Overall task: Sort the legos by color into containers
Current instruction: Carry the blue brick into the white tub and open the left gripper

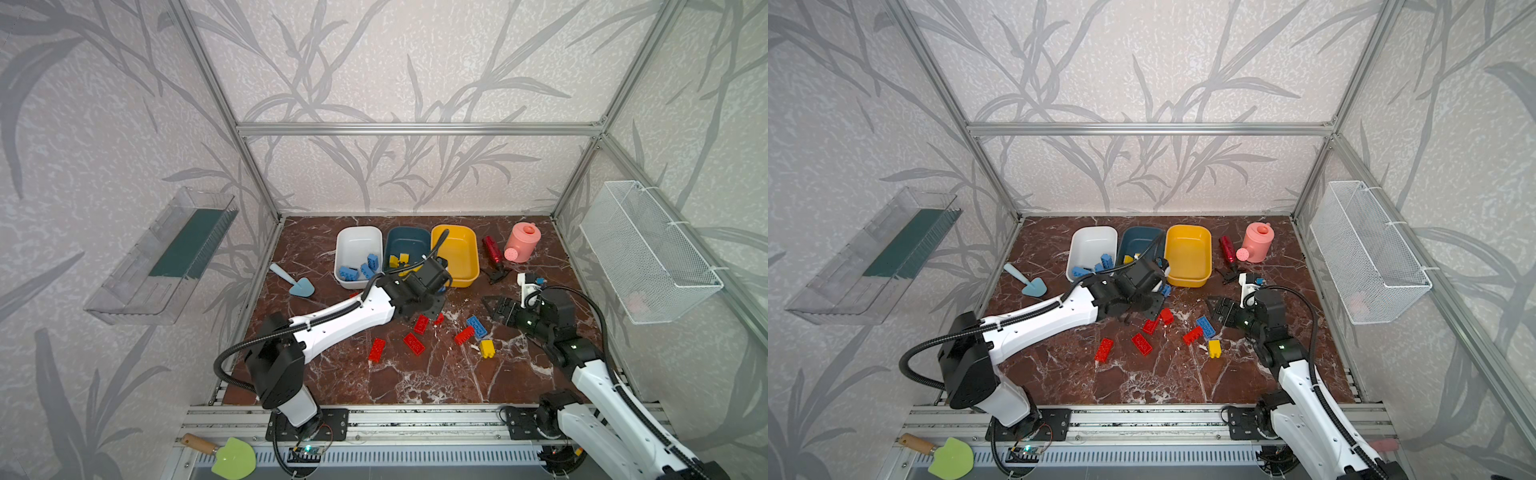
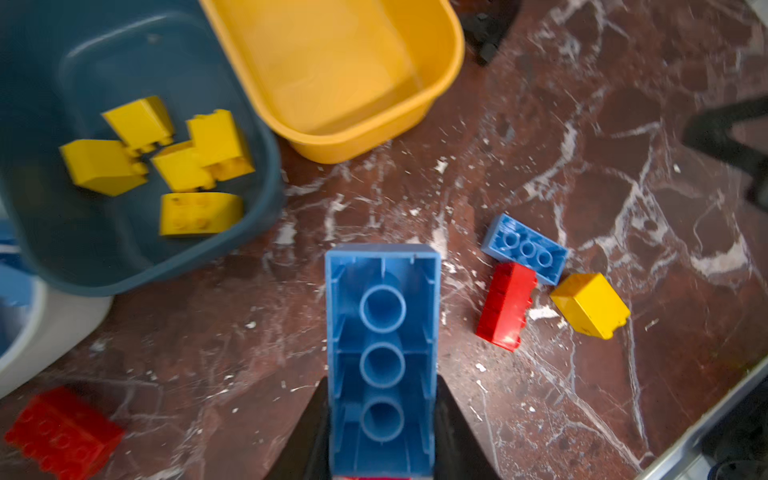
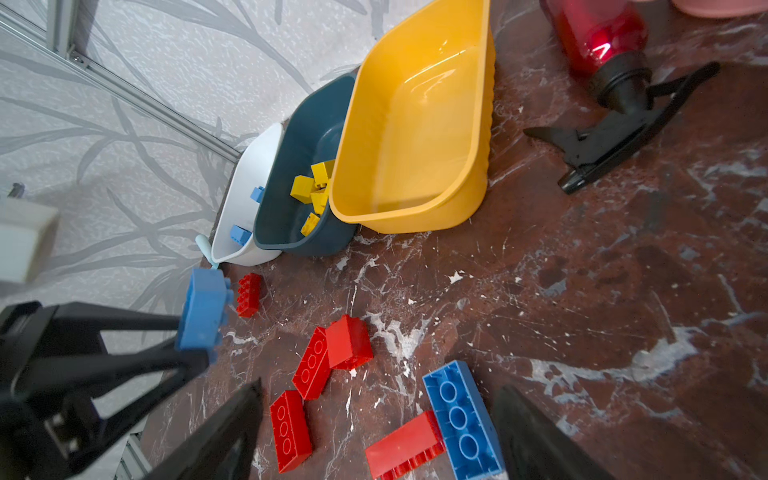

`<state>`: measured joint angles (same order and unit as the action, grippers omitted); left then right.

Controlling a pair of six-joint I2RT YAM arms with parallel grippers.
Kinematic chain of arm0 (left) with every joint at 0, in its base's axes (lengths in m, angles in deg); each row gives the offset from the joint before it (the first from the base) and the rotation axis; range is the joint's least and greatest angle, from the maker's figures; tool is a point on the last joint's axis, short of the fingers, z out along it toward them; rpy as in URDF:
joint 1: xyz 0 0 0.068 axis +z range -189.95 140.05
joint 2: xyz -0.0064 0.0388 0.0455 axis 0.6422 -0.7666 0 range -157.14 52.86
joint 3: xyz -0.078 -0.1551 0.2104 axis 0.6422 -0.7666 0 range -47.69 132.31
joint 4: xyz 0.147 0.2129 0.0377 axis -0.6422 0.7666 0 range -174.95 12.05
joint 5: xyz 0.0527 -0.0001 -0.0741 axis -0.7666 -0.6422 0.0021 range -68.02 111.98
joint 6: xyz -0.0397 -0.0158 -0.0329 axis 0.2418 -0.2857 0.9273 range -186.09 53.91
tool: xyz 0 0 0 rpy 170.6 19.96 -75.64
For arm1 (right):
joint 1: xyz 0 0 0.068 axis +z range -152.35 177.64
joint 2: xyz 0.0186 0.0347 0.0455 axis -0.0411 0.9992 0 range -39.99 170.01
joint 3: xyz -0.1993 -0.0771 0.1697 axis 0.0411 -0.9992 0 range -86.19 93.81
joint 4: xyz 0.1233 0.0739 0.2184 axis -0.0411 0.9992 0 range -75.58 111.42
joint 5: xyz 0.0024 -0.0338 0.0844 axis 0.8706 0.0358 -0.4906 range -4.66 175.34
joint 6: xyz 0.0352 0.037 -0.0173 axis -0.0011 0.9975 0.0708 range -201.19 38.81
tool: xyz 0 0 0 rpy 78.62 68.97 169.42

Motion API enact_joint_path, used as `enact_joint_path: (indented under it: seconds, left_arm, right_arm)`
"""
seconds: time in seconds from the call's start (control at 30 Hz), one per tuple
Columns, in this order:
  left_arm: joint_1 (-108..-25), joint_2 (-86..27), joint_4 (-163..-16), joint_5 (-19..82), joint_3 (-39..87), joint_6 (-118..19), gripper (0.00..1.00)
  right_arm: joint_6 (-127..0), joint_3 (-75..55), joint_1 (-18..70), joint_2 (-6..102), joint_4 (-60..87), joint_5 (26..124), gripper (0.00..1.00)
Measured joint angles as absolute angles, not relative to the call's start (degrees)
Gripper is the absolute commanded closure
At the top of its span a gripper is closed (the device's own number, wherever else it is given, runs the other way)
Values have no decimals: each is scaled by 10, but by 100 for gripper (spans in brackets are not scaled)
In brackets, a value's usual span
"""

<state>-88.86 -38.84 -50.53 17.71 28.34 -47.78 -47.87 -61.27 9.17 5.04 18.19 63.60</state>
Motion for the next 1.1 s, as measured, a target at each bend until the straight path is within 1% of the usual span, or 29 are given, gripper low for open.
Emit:
enact_joint_path:
  seconds: [0.23, 0.47, 0.7, 0.93, 1.03, 1.1]
  left_arm:
    - [-726, -361, -459, 191, 300, -468, 71]
    - [-610, -379, -446, 221, 326, -459, 71]
    - [-552, -486, -419, 251, 400, -457, 72]
    - [-523, -555, -405, 266, 412, -455, 69]
    - [-518, -570, -400, 266, 415, -455, 64]
    - [-517, -573, -397, 266, 418, -455, 58]
  right_arm:
    - [-478, -613, 125, 76, 158, 632, 12]
    - [-467, -624, 129, 80, 128, 610, 12]
    - [-452, -641, 129, 79, 111, 595, 12]
    - [-442, -641, 129, 78, 107, 593, 12]
    - [-442, -641, 129, 79, 107, 593, 12]
    - [-442, -641, 129, 79, 107, 593, 12]
